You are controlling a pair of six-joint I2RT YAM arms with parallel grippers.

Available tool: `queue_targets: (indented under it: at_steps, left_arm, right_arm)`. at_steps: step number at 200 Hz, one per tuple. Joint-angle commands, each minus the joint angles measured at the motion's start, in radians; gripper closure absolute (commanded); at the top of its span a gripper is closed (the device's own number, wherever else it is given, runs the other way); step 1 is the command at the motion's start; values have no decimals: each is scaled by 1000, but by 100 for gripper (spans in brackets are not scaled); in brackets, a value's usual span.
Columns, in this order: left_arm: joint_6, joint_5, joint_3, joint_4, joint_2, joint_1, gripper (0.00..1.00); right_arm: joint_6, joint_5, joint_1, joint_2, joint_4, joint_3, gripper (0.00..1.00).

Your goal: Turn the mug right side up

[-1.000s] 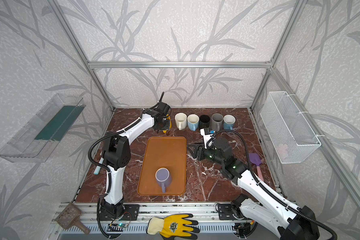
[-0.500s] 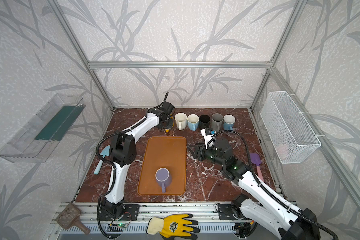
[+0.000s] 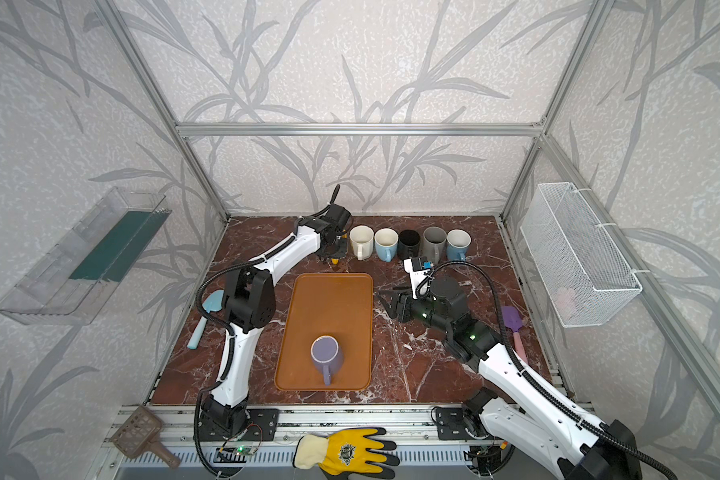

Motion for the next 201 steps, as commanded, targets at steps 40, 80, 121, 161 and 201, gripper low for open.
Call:
queue_targets:
  at_steps: [40,80,121,161,201]
  left_arm:
    - [11,-21,52,26,3,-7,100]
    - [11,-17,52,28,7,-8,100]
    - [10,-22,51,20,13,-8,100]
    - [11,-21,52,18,18,-8,100]
    - [12,-23,54,14,24,-8,100]
  right_arm:
    - [-18,18,-8,-33,-25,-10,38]
    - [-19,18,-7,-35,-26,-9,38]
    - [-21,21,-10,-44,-35,-8,38]
    - [-22,24,-9,-50,-42,-8,38]
    - [-22,26,-9,-54,-48,-6,38]
